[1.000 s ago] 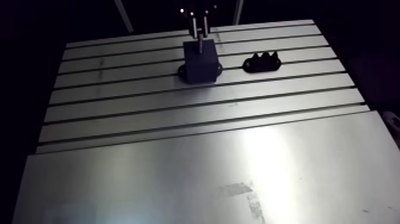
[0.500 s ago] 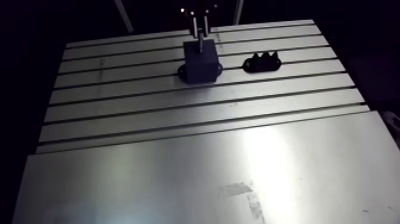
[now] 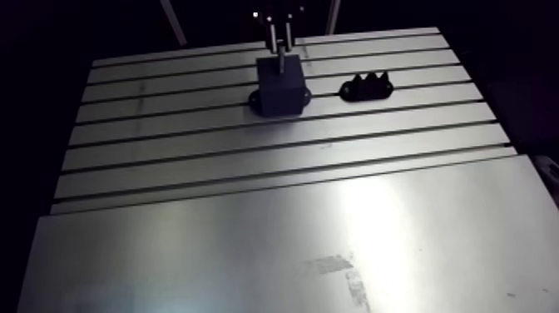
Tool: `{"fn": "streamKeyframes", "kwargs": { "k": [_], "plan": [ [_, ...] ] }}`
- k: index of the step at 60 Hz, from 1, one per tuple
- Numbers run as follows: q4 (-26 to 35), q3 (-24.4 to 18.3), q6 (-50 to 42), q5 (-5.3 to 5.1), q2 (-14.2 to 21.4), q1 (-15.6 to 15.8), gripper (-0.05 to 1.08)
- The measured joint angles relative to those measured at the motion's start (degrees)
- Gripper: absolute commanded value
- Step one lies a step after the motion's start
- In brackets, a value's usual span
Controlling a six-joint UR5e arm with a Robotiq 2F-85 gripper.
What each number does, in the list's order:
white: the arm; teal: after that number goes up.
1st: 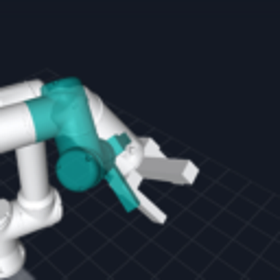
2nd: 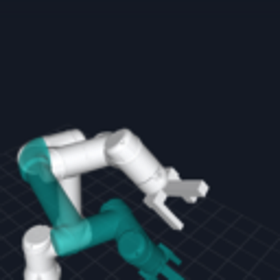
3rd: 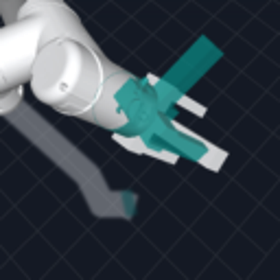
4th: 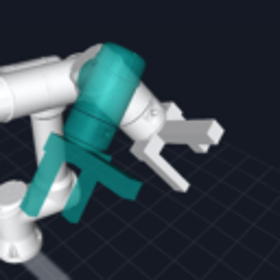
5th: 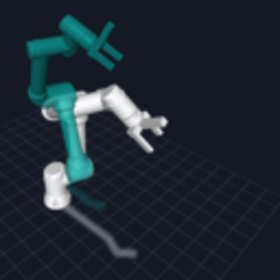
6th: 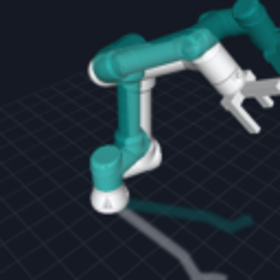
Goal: Pick up the M10 bolt and insert it into the hole until fully seated.
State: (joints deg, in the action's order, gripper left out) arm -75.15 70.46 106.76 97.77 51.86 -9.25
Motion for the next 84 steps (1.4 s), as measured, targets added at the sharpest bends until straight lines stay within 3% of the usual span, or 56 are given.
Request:
{"fn": "streamKeyframes", "kwargs": {
  "k": [49,50,51,52,53,54,55,56,84],
  "plan": [
    [-0.1,0.3,-0.2,0.4,-0.2,0.0,1.06],
    [-0.1,0.3,-0.2,0.41,-0.2,0.0,0.98],
    [-0.2,0.3,-0.2,0.42,-0.2,0.0,0.76],
    [-0.2,0.3,-0.2,0.42,-0.2,0.0,0.76],
    [-0.2,0.3,-0.2,0.42,-0.2,0.0,0.43],
    [-0.2,0.3,-0.2,0.42,-0.2,0.0,0.43],
    [-0.2,0.3,-0.2,0.43,-0.2,0.0,0.07],
    [-0.2,0.3,-0.2,0.43,-0.2,0.0,0.02],
    [-0.1,0.9,0.2,0.63,0.2,0.6,0.0]
  ]
}}
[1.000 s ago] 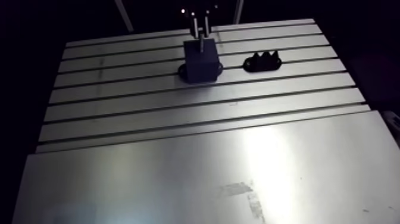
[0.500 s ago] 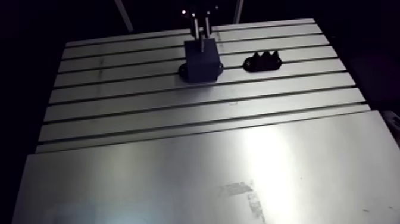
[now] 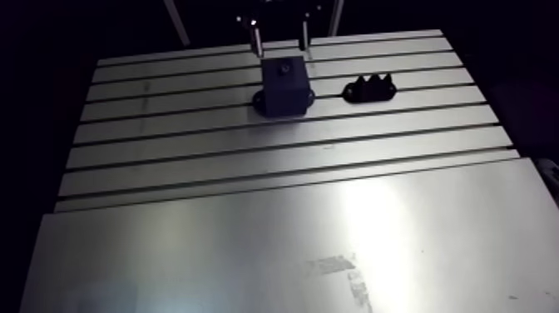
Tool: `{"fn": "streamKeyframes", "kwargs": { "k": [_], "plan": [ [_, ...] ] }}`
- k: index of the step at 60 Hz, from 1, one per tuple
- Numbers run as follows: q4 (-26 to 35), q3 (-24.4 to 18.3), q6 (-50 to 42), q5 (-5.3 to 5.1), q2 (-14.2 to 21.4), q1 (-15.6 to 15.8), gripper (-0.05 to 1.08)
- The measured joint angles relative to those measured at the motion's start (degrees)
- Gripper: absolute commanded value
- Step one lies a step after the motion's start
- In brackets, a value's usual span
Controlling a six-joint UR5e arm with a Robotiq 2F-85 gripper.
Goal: Pick up the M10 bolt and insert it into the hole until fully seated.
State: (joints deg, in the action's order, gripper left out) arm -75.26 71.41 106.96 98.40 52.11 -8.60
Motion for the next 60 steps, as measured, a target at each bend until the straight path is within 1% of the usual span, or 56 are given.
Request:
{"fn": "streamKeyframes", "kwargs": {
  "k": [14,25,43,60],
  "plan": [
    [0.0,-0.5,0.1,-0.07,0.4,0.0,0.0],
    [0.4,-0.9,-0.1,-0.36,1.9,0.0,0.0],
    [2.8,-0.6,-0.3,-0.68,7.2,-0.1,0.0],
    [3.2,0.1,-0.5,-0.81,12.6,-0.5,0.0]
  ]
}}
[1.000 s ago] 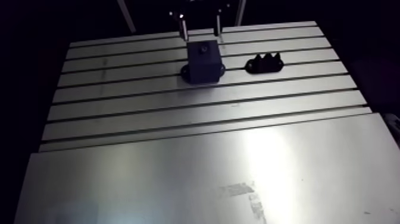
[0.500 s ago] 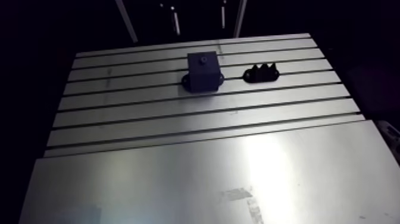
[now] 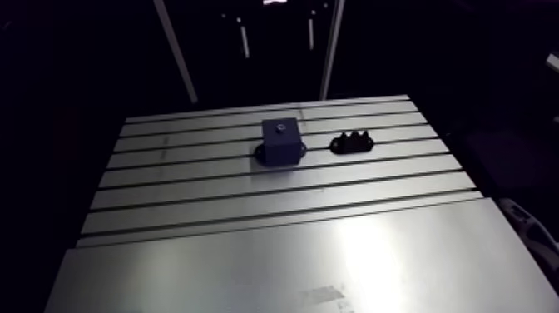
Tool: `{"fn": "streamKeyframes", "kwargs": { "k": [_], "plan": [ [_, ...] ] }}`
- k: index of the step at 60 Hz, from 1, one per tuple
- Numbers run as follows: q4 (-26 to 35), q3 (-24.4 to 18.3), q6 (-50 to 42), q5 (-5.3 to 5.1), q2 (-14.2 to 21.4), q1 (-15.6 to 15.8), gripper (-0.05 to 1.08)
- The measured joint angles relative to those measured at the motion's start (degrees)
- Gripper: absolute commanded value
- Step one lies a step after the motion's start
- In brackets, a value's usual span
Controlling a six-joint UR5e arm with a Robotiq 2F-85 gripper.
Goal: Pick up the M10 bolt and insert it into the hole until fully seated.
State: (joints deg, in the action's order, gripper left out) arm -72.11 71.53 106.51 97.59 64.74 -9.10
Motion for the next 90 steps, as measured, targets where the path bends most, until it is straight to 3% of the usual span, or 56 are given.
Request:
{"fn": "streamKeyframes", "kwargs": {
  "k": [20,28,40,47,58,90],
  "plan": [
    [-2.6,2.5,-2.3,-0.87,7.1,-1.4,0.0],
    [-3.8,3.6,-3.4,-2.31,9.9,-1.9,0.0],
    [-8.0,5.3,-4.7,-5.46,14.2,-2.2,0.01],
    [-10.1,5.6,-5.1,-6.49,16.0,-2.3,0.01],
    [-11.3,4.8,-5.3,-6.9,17.2,-2.4,0.01],
    [-8.7,3.7,-5.4,-6.85,17.7,-2.4,0.01]
  ]
}}
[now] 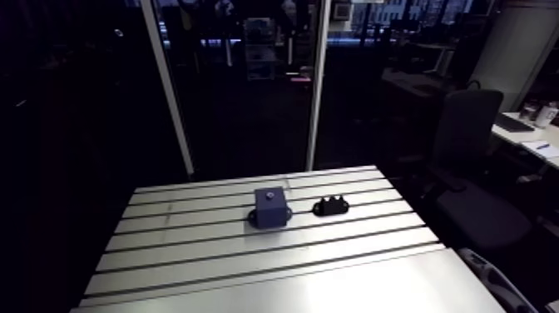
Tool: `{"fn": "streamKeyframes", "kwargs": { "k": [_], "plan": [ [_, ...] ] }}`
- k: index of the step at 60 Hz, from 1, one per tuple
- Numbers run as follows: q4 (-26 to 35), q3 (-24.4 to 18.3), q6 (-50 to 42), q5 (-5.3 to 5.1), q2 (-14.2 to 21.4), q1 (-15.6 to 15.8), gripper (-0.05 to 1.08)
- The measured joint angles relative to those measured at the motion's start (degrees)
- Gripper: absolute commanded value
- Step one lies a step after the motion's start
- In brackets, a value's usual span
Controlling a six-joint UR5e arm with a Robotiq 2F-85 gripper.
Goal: Pick up the M10 bolt and insert it into the hole until fully seated.
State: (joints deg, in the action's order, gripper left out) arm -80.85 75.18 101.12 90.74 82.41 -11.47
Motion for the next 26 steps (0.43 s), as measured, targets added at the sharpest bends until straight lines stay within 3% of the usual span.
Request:
{"fn": "streamKeyframes", "kwargs": {
  "k": [26],
  "plan": [
    [0.3,0.3,0.0,0.01,-0.1,0.0,0.01]
  ]
}}
